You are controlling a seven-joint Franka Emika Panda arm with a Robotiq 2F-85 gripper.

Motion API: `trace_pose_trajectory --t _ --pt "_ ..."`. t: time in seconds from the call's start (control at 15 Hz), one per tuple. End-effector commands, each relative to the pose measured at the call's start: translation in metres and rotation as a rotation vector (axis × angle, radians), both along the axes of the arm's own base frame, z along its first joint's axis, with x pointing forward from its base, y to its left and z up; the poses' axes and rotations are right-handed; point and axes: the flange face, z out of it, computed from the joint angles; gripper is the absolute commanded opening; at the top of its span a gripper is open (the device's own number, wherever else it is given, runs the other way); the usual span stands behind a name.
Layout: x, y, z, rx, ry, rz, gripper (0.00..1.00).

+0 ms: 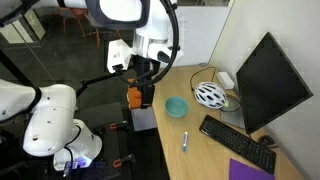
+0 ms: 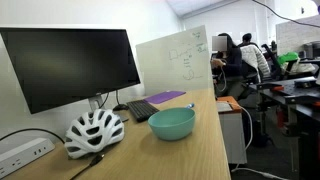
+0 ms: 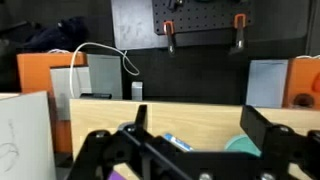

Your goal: Pick up the marker and place it in the bowl

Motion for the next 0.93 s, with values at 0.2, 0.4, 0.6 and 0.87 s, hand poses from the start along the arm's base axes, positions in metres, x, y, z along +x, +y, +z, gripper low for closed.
trace_pose_trajectory --t 0.2,0.4,0.6,0.87 --pt "0.000 0.000 0.001 0.000 0.001 0.000 1.00" --pt "0.005 -0.001 -0.001 -0.043 -0.054 -0.119 1.00" --pt "0.033 -0.008 -0.025 -0.037 -0.145 -0.257 1.00" --pt "0.070 -0.041 -0.077 -0.042 -0.217 -0.471 1.00"
